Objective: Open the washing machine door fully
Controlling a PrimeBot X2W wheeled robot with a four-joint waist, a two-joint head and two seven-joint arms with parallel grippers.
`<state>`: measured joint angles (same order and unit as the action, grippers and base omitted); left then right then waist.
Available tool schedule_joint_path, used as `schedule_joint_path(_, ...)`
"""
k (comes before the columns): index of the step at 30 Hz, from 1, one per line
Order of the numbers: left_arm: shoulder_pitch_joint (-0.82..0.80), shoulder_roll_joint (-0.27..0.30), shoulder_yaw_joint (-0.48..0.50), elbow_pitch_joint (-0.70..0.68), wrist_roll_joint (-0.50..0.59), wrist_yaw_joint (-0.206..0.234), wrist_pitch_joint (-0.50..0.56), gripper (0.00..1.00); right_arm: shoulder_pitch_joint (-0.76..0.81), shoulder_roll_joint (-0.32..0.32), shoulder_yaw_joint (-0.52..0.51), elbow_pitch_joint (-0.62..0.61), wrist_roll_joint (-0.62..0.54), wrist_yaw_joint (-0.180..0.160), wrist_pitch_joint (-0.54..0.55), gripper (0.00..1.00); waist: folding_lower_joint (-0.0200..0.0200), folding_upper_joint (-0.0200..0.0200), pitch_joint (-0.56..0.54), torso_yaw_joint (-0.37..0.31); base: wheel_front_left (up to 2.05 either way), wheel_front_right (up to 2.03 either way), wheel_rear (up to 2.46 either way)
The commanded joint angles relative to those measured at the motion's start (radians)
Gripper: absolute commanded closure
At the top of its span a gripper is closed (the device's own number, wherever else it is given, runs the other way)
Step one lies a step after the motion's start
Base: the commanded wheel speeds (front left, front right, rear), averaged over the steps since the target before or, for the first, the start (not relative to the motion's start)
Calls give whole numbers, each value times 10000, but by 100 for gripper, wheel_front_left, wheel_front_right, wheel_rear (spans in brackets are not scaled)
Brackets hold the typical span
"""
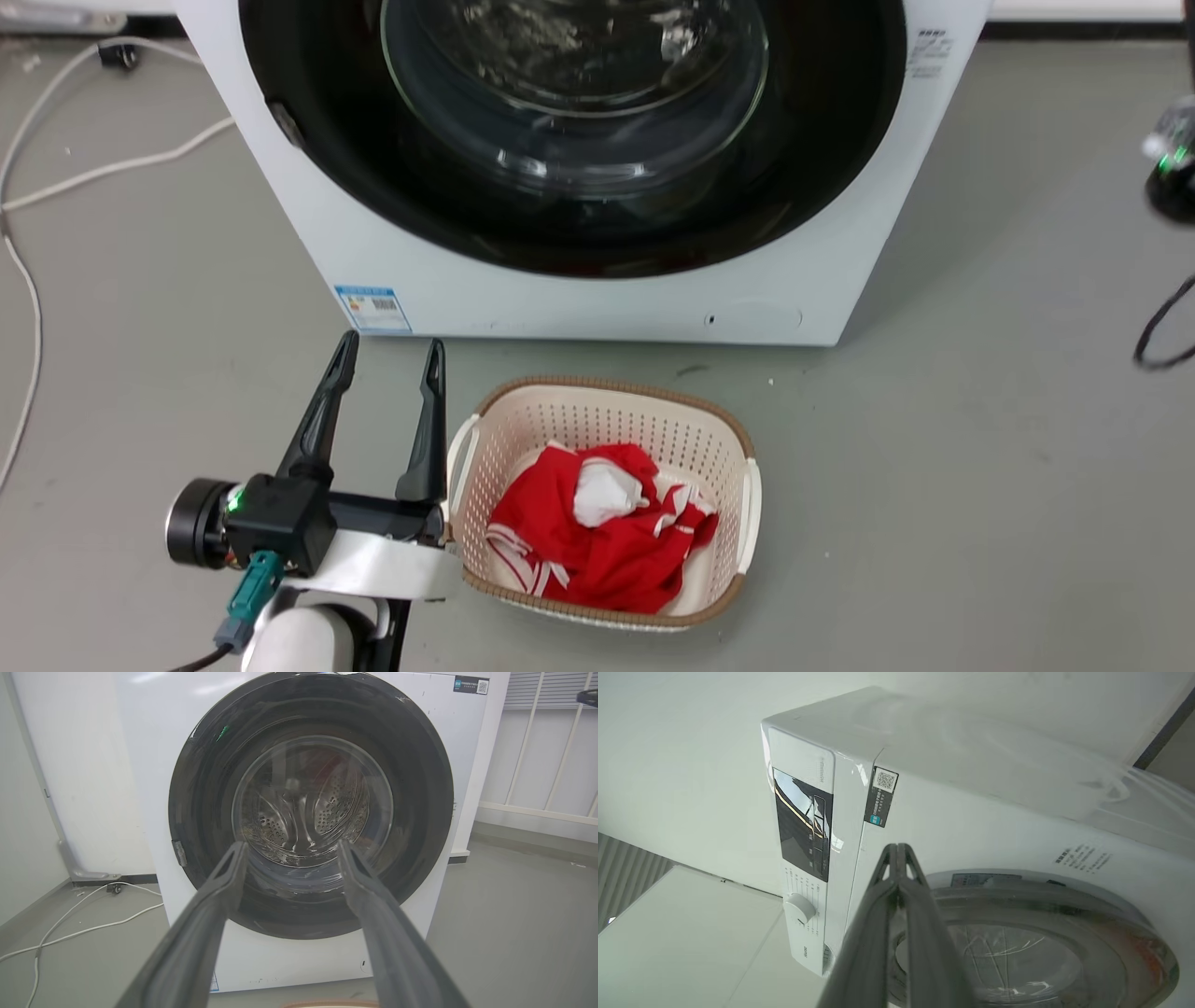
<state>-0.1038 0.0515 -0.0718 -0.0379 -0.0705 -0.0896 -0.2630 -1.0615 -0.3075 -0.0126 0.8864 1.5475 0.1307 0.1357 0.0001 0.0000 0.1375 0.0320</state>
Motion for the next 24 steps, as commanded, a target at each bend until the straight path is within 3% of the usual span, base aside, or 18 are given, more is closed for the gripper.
schedule_joint_path(1, -123, -13, -9, -40, 46, -47, -25, 0, -160, -90, 29, 87, -57, 0, 51, 100, -1, 0, 222, 39, 0, 0, 0)
schedule_joint_path(12, -1124, -14, -151, -390, 130, -133, -25, 0, -3241, -311, 1372, 2020, -1234, 0, 1878, 100, -1, 0, 1994, 207, 0, 0, 0)
schedule_joint_path(24, -1508, -16, -386, -686, -122, 1, -25, 0, -4496, -93, 1796, 2863, -1653, 0, 2792, 100, -1, 0, 3053, 482, 0, 0, 0)
